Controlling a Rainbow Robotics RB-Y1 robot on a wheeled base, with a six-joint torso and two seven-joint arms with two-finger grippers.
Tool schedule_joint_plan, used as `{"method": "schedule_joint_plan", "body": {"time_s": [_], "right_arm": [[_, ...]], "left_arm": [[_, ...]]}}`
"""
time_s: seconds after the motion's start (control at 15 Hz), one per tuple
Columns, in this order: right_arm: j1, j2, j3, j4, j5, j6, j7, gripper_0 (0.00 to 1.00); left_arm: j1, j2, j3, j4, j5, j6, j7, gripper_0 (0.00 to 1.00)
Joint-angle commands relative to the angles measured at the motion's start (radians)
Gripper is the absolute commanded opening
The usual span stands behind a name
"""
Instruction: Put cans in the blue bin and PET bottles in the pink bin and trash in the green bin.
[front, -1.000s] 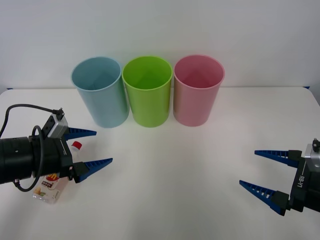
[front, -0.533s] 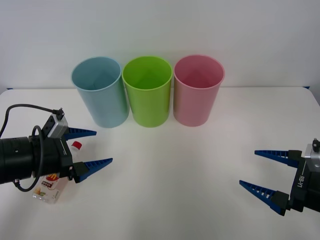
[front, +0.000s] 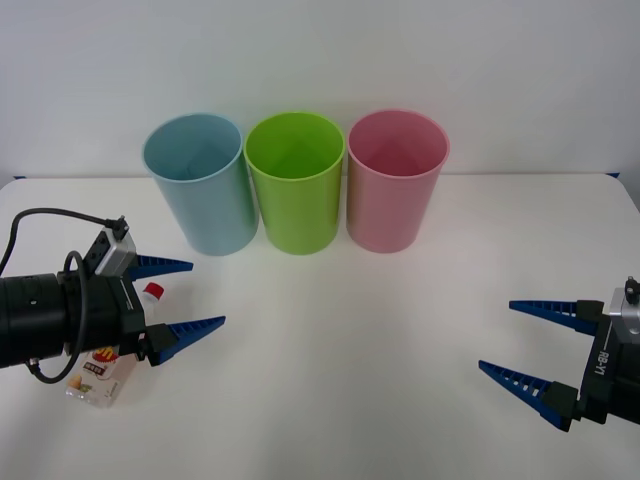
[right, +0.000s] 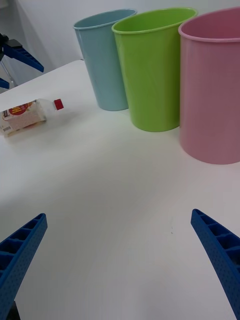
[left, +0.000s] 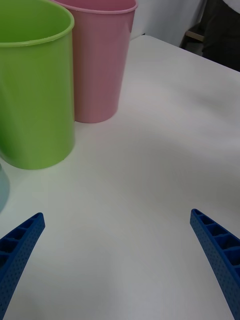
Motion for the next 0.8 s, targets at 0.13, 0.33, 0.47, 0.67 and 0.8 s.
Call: {"method": "schedule_joint_plan", "body": {"time_s": [0.13, 0.33, 0.47, 0.67, 0.8], "right_arm": [[0.000, 0.000, 0.000, 0.000, 0.000, 0.000, 0.000, 1.00], [0.000, 0.000, 0.000, 0.000, 0.000, 0.000, 0.000, 1.00], [0.000, 0.000, 0.000, 0.000, 0.000, 0.000, 0.000, 1.00], [0.000, 0.000, 0.000, 0.000, 0.000, 0.000, 0.000, 1.00], [0.000, 0.000, 0.000, 0.000, 0.000, 0.000, 0.000, 1.00]], "left_arm": [[0.000, 0.000, 0.000, 0.000, 0.000, 0.000, 0.000, 1.00], [0.000, 0.000, 0.000, 0.000, 0.000, 0.000, 0.000, 1.00], [0.000, 0.003, 0.020, -0.005, -0.008, 0.000, -0.003, 1.00], [0.012, 0.012, 0.035, -0.026, -0.012, 0.000, -0.006, 1.00], [0.023, 0.014, 0.035, -0.029, -0.031, 0.002, -0.002, 1.00]]}}
